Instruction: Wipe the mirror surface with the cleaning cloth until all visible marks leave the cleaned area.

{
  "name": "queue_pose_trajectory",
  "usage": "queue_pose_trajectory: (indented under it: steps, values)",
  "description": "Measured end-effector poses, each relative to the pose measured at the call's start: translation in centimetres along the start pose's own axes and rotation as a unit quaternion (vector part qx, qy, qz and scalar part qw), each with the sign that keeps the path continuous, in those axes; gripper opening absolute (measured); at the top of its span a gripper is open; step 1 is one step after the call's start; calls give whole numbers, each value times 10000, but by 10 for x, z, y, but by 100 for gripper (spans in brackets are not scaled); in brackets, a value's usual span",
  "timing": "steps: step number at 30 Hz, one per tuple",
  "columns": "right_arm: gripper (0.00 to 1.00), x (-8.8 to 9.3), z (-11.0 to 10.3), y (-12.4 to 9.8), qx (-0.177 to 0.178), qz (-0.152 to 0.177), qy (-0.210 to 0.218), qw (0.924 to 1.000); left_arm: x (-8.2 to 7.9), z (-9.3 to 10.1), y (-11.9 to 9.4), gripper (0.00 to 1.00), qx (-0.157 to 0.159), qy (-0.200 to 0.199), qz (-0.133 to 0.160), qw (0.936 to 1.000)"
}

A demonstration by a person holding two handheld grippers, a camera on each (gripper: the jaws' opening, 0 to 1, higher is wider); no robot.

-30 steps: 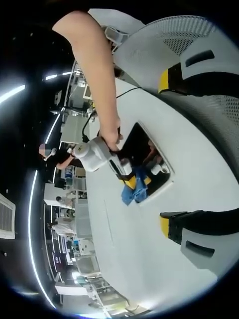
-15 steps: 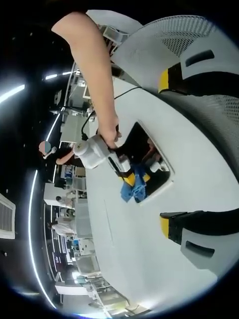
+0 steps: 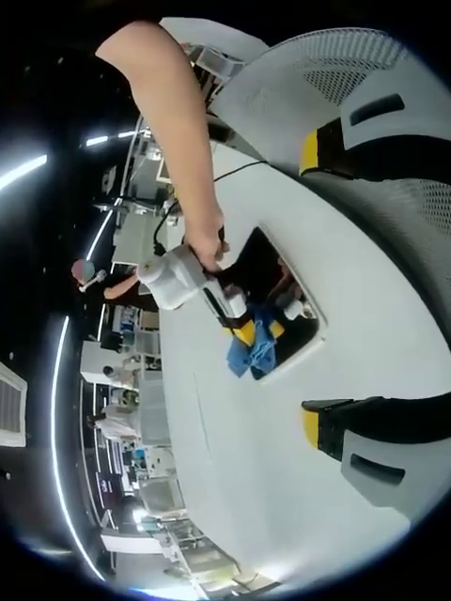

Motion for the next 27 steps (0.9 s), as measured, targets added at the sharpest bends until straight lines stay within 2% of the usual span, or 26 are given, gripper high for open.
queue_pose_trajectory:
  steps: [14,27]
  values:
    - [0,8,-17,-15,-31,8,22,10000,1,-1,0,96,-9,3,-9,10000]
    - [0,19,-36,-33,-149,-53,-146,9998,0,-2,-1,96,2,44,57,10000]
Point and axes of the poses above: the point that each gripper's makers call its tool centre point, and the gripper's own axes: y roughly forward along the fingers, z roughly to its right, x roughly out of its underside, the point moved 3 cm from there along -y, roughly backward along the fingers, and after that the axes turned 12 degrees about x, right-handed, at the moved point
